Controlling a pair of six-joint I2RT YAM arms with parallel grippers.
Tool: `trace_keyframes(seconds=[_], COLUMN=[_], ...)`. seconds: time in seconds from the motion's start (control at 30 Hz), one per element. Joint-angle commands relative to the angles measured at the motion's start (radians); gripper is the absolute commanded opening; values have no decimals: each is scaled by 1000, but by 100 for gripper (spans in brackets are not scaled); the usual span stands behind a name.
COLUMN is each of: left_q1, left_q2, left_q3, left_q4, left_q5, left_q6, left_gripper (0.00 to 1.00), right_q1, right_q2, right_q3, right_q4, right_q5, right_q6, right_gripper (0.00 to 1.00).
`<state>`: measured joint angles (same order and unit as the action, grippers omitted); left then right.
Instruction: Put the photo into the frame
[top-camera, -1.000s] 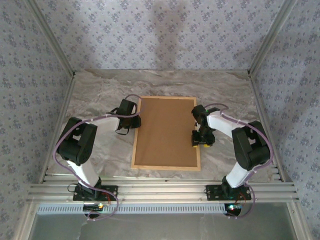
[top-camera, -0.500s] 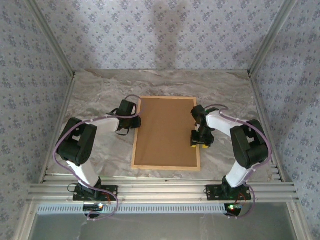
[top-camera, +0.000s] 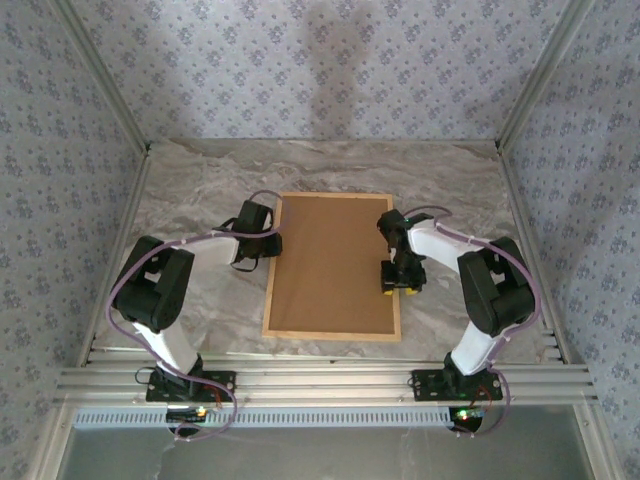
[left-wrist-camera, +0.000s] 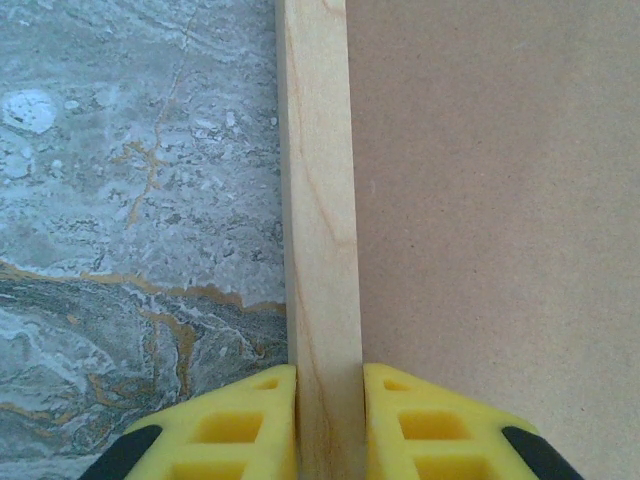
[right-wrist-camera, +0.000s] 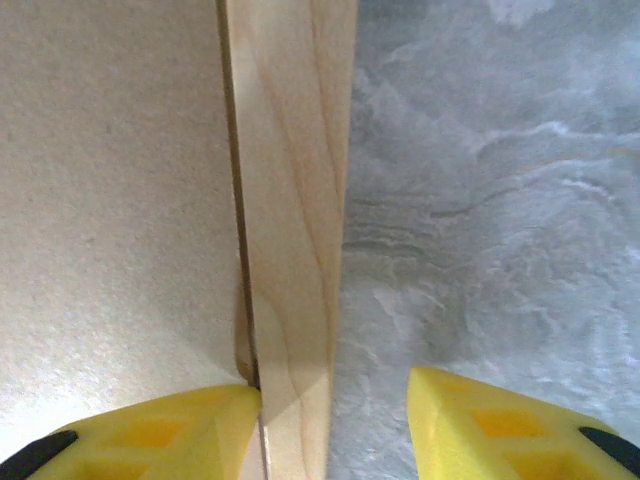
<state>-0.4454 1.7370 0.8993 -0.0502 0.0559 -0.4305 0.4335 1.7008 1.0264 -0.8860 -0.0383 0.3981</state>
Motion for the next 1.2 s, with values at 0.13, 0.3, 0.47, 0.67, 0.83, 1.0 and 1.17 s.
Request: trace_keyframes(seconds=[0.13, 0.3, 0.47, 0.67, 0.83, 1.0, 1.17], left_q1=[-16, -16, -16, -16, -16, -16, -16], left_q2=[33, 36, 34, 36, 39, 39, 35], left_q3=[-52, -41, -25, -12, 3, 15, 22], left_q4=[-137, -150, -165, -171, -180, -191, -198], left_q5=[-8, -14, -26, -31, -34, -36, -41], left_q6=[9, 14, 16, 13, 15, 15, 15], left_gripper=[21, 21, 22, 22, 22, 23, 23], right_q1=[-81, -169, -203, -220, -236, -247, -255], right_q2=[-88, -43, 60, 171, 221, 268, 292], right_q3=[97, 123, 207, 272, 306, 336, 333], right_q4=[34, 141, 190, 208, 239, 235, 235], right_q5=[5, -132, -173, -176, -187, -171, -172], right_q6=[-82, -90, -113, -136, -131, -148, -163], right_gripper=[50, 51, 51, 48, 47, 40, 32])
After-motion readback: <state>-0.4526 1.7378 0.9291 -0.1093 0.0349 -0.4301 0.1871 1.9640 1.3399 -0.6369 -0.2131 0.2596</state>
